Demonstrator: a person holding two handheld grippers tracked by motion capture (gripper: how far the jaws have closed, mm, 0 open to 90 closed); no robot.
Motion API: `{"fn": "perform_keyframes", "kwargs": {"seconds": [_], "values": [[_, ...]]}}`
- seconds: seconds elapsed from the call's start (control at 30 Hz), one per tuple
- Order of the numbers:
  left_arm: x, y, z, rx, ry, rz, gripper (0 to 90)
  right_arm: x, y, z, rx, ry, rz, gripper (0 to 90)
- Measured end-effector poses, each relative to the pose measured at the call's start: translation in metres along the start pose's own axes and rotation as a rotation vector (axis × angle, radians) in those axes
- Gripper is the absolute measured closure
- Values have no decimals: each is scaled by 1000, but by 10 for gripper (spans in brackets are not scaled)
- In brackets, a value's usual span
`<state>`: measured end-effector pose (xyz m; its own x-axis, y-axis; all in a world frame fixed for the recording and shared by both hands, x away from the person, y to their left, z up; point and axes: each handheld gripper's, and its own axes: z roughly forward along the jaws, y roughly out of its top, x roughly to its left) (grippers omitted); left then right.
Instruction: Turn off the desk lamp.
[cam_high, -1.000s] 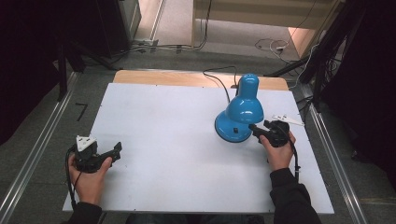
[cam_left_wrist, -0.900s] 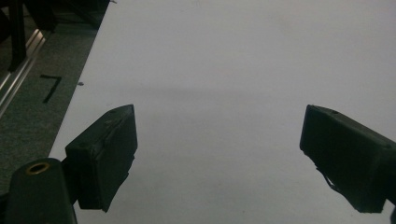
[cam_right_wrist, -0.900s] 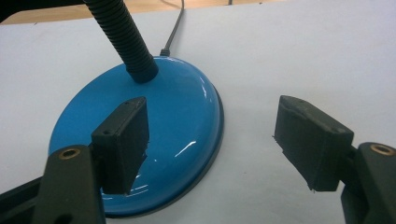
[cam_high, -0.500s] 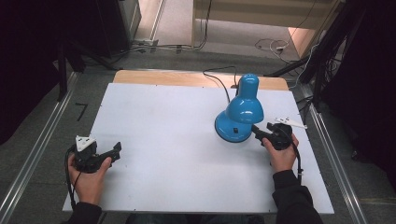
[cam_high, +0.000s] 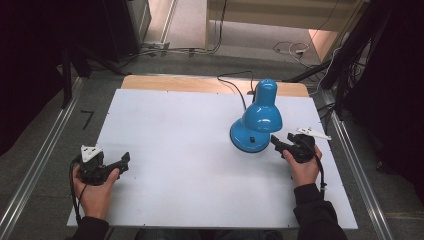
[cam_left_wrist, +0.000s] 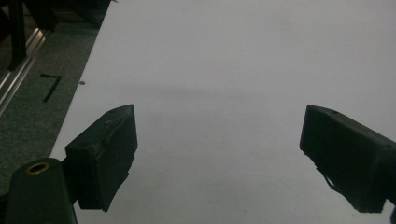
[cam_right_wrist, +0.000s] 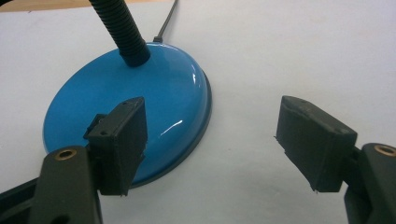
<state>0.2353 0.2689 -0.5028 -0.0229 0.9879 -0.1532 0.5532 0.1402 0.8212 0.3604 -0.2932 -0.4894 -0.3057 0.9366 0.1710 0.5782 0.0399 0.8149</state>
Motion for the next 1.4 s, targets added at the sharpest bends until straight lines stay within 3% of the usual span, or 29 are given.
{"fn": "perform_keyframes", "kwargs": {"seconds": [1.4], "values": [[0,0,0,0,-1,0,118,-13,-19,-37,0,19,9,225]]}}
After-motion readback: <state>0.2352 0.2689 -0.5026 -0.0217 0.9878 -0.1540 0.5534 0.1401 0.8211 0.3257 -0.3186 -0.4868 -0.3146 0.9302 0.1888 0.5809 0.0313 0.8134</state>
